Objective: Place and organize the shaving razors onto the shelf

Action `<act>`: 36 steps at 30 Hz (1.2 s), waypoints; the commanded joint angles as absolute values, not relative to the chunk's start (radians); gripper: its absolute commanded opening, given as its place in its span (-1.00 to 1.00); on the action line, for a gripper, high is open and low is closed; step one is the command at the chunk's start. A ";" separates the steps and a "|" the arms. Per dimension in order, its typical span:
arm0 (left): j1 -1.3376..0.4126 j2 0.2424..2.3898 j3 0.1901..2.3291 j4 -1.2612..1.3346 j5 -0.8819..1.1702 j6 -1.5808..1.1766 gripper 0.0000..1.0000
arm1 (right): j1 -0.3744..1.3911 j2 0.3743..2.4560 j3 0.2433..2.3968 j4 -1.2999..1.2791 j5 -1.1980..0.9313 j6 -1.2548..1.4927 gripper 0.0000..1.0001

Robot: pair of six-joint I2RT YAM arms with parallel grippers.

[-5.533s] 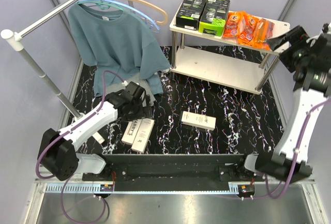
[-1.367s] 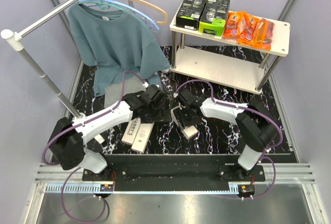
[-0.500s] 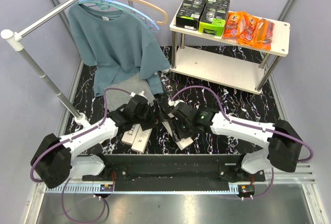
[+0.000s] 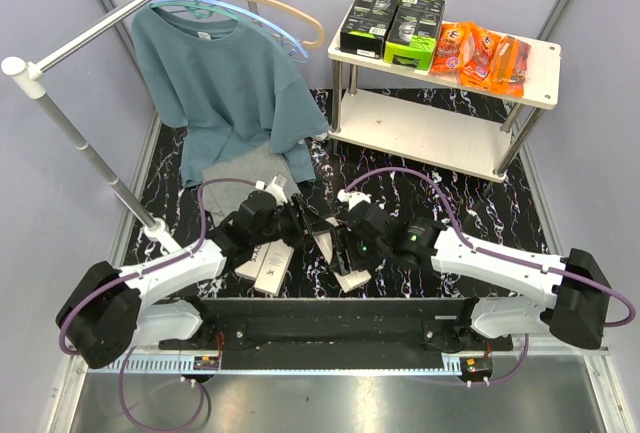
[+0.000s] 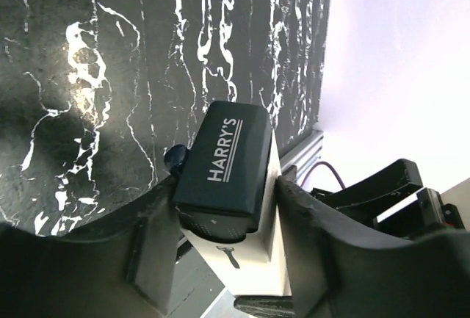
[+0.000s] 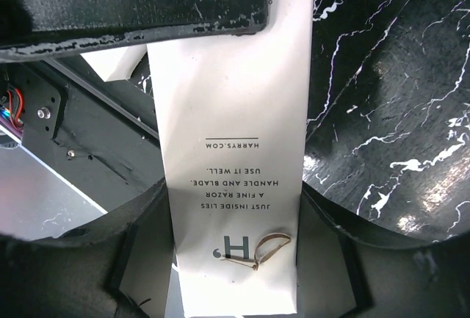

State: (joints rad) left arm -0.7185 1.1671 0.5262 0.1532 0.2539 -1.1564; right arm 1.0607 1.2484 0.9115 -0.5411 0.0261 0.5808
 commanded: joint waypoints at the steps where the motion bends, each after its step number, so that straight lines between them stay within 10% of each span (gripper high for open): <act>1: -0.718 1.157 0.515 0.333 0.321 -1.164 -0.10 | 1.086 1.244 0.937 -0.457 0.012 0.598 -0.37; 16: -0.718 1.126 0.488 0.520 0.461 -1.048 -0.45 | 1.086 1.091 0.904 -0.492 0.083 0.649 0.86; 36: -0.681 1.155 0.437 0.989 0.735 -1.117 -0.60 | 1.085 0.693 0.693 -0.465 -0.081 0.732 0.88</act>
State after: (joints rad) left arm -0.6907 1.1522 0.4366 0.7937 0.6746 -1.0786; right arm 1.0790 0.7155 0.7223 -0.5186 0.0177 0.7052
